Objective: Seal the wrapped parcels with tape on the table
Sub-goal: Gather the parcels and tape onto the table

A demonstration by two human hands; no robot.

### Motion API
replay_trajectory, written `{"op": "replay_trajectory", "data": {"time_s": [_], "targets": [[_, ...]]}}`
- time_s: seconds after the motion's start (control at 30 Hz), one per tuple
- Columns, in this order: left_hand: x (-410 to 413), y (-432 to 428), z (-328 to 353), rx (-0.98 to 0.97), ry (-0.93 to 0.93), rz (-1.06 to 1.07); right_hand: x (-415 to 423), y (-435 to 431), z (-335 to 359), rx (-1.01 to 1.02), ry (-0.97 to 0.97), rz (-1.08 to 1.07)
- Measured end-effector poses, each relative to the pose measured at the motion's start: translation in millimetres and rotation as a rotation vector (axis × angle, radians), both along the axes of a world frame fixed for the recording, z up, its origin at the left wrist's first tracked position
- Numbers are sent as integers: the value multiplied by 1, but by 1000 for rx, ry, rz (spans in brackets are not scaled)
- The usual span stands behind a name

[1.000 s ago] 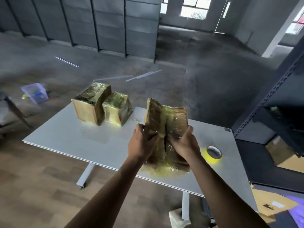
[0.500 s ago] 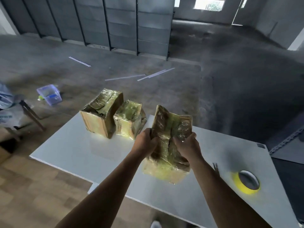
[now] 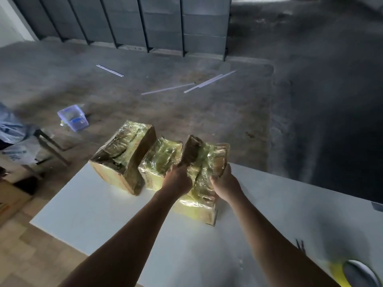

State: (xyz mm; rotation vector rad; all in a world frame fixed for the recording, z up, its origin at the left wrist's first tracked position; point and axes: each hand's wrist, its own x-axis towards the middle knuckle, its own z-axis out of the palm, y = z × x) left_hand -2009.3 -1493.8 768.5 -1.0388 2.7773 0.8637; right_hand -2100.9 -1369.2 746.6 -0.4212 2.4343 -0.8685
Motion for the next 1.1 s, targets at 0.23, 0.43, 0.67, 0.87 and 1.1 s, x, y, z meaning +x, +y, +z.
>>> {"op": "replay_trajectory", "data": {"time_s": [0.23,0.43,0.67,0.87,1.1], "targets": [[13,6,3,-75,87,-78,13,11,12,16,37,-11],[40,37,24,-34,165,-265,74,39,39,-41,108,-108],[92,92,35,149,289,-439,165,97,62,-142,207,-344],[136,153,34,218,323,-549,229,149,61,-215,185,-565],[169,230,42,280,340,-616,271,231,65,-198,178,-697]]}}
